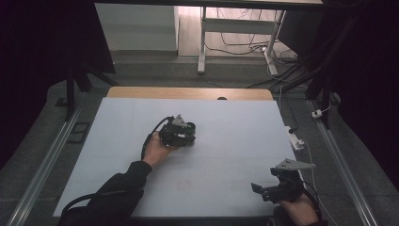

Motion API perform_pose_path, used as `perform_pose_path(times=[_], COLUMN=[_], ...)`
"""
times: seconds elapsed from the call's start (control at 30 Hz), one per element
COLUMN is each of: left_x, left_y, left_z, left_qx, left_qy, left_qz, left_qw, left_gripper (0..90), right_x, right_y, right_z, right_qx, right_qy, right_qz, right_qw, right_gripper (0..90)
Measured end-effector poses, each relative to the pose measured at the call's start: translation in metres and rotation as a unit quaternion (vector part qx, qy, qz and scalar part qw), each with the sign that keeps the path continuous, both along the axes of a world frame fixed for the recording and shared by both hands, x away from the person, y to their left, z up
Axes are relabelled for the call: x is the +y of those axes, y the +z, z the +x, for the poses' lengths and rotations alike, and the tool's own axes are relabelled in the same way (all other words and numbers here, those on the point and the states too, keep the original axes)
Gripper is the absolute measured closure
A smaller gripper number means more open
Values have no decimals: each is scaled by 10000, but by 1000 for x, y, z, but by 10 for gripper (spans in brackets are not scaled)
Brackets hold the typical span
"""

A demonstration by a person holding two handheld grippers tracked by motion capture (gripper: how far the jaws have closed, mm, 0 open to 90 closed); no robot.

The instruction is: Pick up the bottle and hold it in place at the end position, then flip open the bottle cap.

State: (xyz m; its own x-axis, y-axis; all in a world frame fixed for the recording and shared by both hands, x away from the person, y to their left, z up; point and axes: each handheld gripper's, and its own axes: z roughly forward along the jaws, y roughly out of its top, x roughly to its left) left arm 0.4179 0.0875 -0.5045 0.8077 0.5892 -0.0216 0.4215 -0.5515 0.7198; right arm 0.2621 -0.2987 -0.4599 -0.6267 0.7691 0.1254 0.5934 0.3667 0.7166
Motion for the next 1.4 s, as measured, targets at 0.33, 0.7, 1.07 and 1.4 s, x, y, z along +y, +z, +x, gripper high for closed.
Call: perform_pose_path(times=[0.33, 0.7, 1.07, 1.4], left_x=[-1, -1, -1, -1], left_y=[1, 2, 1, 1], left_z=[0, 0, -1, -1], left_qx=[47, 94, 111, 100], left_qy=[67, 94, 133, 145], left_qz=[27, 57, 6, 18], left_qw=[10000, 9999, 9998, 9998], left_gripper=[533, 533, 533, 533], right_x=[0, 2, 12, 27], right_y=[1, 3, 8, 11], right_z=[-1, -3, -3, 2], right_qx=[-57, -201, -303, -374], right_qy=[-2, 19, 221, 438], right_qz=[-23, 38, 90, 94], right_qw=[10000, 9998, 9993, 9983], right_gripper=[0, 0, 0, 0])
